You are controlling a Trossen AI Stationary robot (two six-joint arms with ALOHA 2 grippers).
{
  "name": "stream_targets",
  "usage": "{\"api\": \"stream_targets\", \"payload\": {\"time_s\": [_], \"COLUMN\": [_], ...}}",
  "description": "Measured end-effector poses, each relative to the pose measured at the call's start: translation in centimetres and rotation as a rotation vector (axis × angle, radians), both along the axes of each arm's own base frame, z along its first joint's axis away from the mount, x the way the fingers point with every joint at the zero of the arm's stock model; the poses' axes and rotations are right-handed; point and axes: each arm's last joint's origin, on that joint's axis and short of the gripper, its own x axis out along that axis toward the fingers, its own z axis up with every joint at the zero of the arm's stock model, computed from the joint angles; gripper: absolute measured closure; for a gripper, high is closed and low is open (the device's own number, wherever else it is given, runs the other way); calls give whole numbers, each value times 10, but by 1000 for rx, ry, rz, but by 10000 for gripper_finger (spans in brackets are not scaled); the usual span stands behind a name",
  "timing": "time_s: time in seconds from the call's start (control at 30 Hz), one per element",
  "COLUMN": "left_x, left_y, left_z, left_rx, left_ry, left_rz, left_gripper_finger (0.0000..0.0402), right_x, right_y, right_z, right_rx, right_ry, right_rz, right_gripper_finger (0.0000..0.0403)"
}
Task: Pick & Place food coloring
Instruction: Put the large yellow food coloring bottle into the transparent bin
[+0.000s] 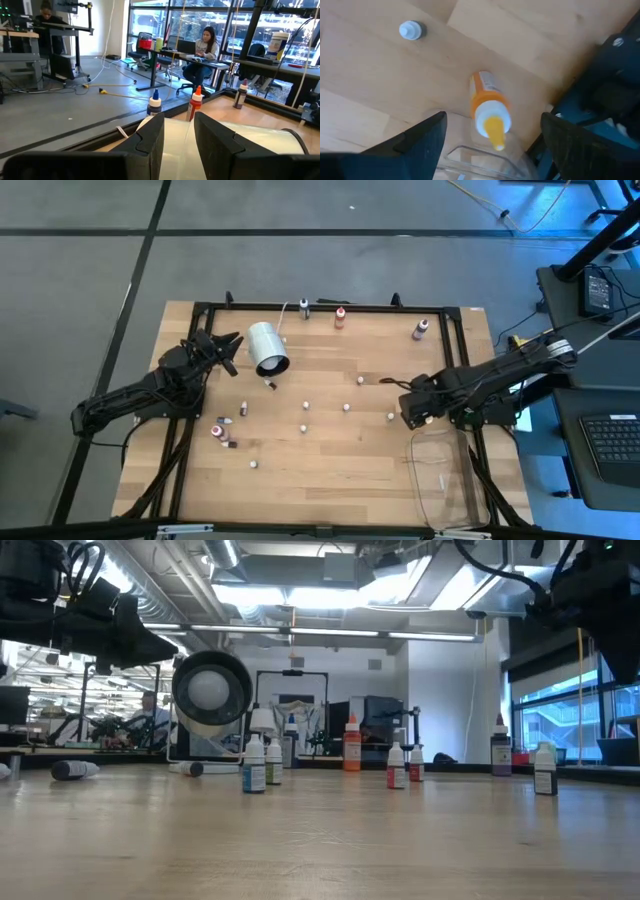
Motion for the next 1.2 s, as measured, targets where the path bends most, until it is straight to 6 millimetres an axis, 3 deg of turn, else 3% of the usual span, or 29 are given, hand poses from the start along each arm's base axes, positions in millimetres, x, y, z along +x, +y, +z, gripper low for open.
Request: {"api": "stream_targets", "payload": {"time_s": [0.87,1.2], "left_x": [0,0], "left_y": [0,0], "left_z": [0,0], "left_rx": [0,0], "left_ry": [0,0], "left_rz": [0,0], "left_gripper_finger": [297,297], "right_x": [7,0], "right_y": [6,4], "right_z": [-12,-35], "right_rx": [-65,-49], "right_ry": [49,80], "right_rz": [-39,-25], "right_gripper_finger": [81,81]}}
